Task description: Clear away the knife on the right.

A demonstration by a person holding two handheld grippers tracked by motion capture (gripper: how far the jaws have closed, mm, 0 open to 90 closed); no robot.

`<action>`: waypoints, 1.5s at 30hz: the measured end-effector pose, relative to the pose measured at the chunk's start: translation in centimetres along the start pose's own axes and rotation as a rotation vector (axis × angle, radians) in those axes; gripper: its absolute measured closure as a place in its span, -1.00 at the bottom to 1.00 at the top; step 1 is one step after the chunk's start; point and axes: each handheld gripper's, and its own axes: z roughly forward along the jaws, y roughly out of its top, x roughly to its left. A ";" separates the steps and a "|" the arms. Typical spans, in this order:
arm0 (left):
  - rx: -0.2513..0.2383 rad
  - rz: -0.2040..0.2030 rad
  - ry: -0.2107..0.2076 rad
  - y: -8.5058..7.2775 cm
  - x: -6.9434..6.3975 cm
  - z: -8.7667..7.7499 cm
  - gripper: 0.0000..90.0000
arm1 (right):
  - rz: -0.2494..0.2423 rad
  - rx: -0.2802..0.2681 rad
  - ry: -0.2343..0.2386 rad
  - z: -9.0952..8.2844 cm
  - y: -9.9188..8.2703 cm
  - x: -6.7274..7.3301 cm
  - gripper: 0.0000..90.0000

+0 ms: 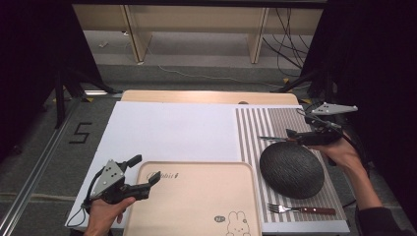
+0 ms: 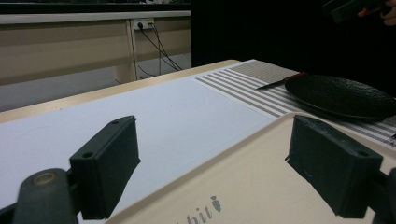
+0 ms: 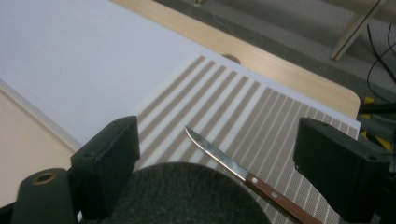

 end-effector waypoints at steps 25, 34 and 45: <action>0.003 0.000 -0.014 0.0 0.0 0.0 -0.65 | 0.017 0.265 -0.026 6.7 -2.7 -8.4 -0.63; 0.013 0.003 -0.011 0.0 0.0 -0.1 -0.65 | 0.002 0.378 -0.028 8.0 -3.2 -9.3 -0.61; 0.014 0.004 -0.016 0.0 0.0 -0.1 -0.65 | 0.023 0.501 -0.051 9.6 -3.7 -9.6 -0.59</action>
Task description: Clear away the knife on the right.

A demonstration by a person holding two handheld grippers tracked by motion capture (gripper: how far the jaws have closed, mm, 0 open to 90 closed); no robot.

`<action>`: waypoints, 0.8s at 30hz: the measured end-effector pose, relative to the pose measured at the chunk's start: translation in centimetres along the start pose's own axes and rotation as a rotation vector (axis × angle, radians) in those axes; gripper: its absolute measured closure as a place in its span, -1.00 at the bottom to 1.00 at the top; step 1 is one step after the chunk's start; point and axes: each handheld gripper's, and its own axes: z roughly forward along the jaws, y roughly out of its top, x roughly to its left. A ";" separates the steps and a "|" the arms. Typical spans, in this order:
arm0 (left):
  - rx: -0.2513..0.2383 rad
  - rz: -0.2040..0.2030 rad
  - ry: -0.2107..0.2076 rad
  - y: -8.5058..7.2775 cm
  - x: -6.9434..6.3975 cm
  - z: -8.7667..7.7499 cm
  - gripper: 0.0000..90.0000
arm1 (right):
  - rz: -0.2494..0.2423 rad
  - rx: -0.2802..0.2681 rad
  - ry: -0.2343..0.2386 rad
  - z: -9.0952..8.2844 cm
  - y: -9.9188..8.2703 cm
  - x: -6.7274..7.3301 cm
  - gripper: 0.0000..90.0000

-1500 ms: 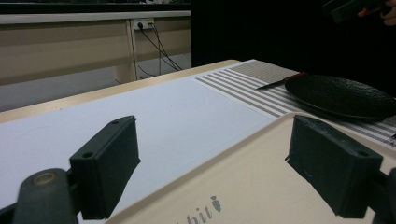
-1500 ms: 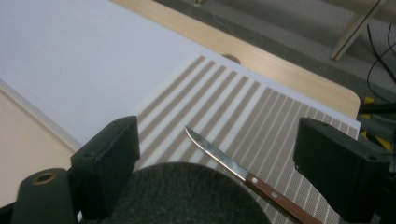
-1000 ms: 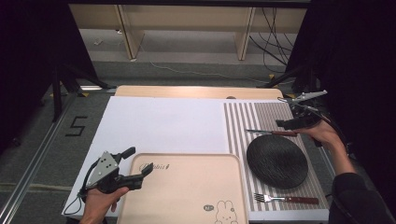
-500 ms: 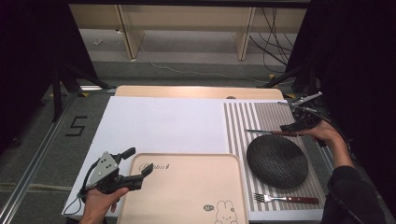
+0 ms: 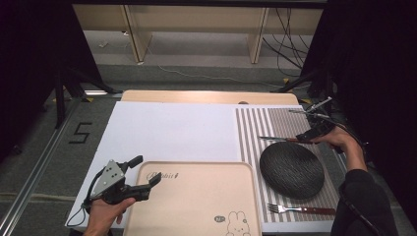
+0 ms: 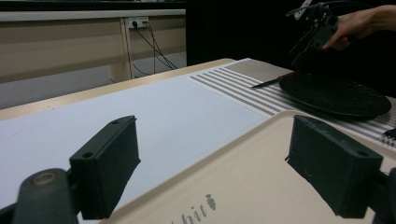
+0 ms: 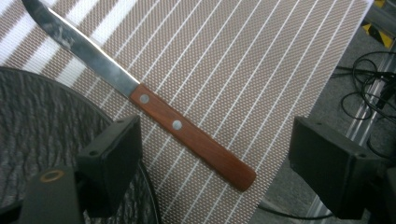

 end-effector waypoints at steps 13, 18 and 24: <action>0.001 0.000 -0.002 0.0 0.0 0.0 -0.65 | -0.060 0.064 -0.009 1.4 0.6 -0.1 -0.51; -0.005 -0.002 -0.007 0.0 0.0 0.0 -0.65 | -0.054 0.065 -0.001 1.8 0.9 0.3 -0.48; -0.005 -0.003 -0.007 0.0 0.0 0.0 -0.65 | -0.084 0.098 0.000 1.9 1.2 0.1 -0.42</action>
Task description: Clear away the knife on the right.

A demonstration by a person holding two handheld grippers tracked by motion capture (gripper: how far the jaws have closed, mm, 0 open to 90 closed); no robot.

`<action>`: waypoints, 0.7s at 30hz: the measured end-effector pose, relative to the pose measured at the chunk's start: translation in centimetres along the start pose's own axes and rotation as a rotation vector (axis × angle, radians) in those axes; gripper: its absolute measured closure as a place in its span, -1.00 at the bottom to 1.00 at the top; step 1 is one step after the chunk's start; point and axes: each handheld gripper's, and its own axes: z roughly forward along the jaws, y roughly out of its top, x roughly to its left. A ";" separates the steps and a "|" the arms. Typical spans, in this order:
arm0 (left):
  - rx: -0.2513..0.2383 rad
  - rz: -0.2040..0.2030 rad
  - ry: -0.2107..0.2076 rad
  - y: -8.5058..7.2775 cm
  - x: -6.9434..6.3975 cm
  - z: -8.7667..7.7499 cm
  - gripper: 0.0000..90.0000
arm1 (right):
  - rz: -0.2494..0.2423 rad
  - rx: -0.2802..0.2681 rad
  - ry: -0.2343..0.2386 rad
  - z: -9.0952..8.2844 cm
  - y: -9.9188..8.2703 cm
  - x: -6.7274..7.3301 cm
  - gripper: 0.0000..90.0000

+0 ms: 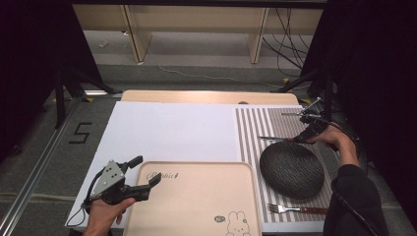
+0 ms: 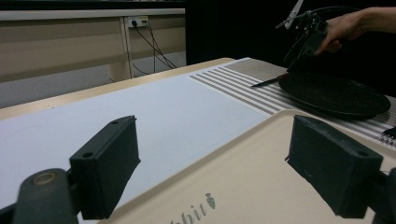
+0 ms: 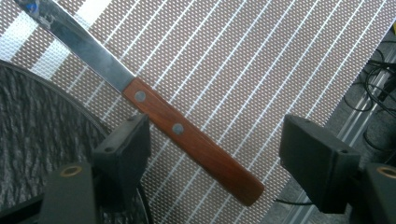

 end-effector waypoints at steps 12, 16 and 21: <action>0.004 0.000 0.007 0.0 0.1 -0.1 -0.65 | -0.025 0.057 0.007 0.5 0.4 0.1 -0.32; 0.010 0.000 0.012 0.0 0.1 -0.1 -0.65 | -0.039 0.063 0.009 0.7 0.5 0.1 -0.28; 0.009 0.000 0.015 0.0 0.2 -0.1 -0.65 | -0.054 0.077 0.017 0.6 0.9 0.2 -0.25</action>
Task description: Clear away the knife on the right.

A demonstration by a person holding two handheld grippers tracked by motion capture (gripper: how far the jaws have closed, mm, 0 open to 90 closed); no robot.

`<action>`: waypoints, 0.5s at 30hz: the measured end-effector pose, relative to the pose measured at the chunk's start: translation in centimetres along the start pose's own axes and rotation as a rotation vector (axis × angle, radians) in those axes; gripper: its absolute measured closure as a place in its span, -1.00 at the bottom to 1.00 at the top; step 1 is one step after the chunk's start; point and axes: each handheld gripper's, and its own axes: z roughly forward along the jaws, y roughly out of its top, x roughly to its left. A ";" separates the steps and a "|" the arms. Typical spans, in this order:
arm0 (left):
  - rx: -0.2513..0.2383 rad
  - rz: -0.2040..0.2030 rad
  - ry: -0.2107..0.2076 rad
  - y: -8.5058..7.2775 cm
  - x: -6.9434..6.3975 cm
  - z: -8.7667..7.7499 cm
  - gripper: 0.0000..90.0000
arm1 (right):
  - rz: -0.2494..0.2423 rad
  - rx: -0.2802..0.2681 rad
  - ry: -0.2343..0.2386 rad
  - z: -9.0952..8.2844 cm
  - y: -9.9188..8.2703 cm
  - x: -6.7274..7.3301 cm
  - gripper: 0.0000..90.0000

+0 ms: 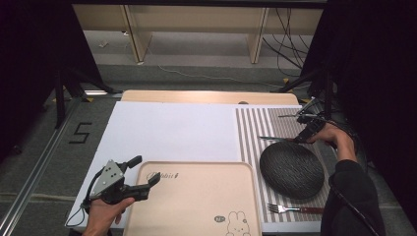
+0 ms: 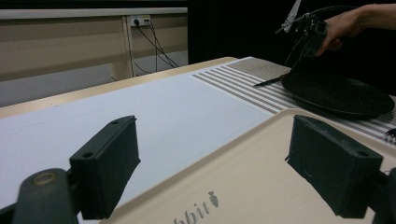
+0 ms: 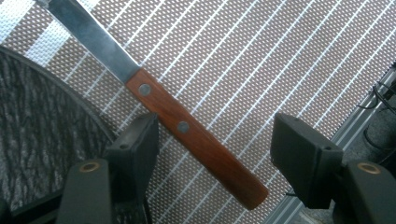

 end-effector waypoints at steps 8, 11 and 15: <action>0.001 -0.002 0.009 0.0 0.1 0.0 -0.65 | -0.002 0.003 0.003 0.4 0.2 0.1 -0.16; 0.000 -0.005 0.013 0.0 0.2 -0.1 -0.65 | 0.000 0.008 0.004 0.3 0.2 0.2 -0.11; 0.003 -0.005 0.013 -0.1 0.2 -0.1 -0.65 | -0.002 0.014 0.021 0.2 0.2 0.1 -0.09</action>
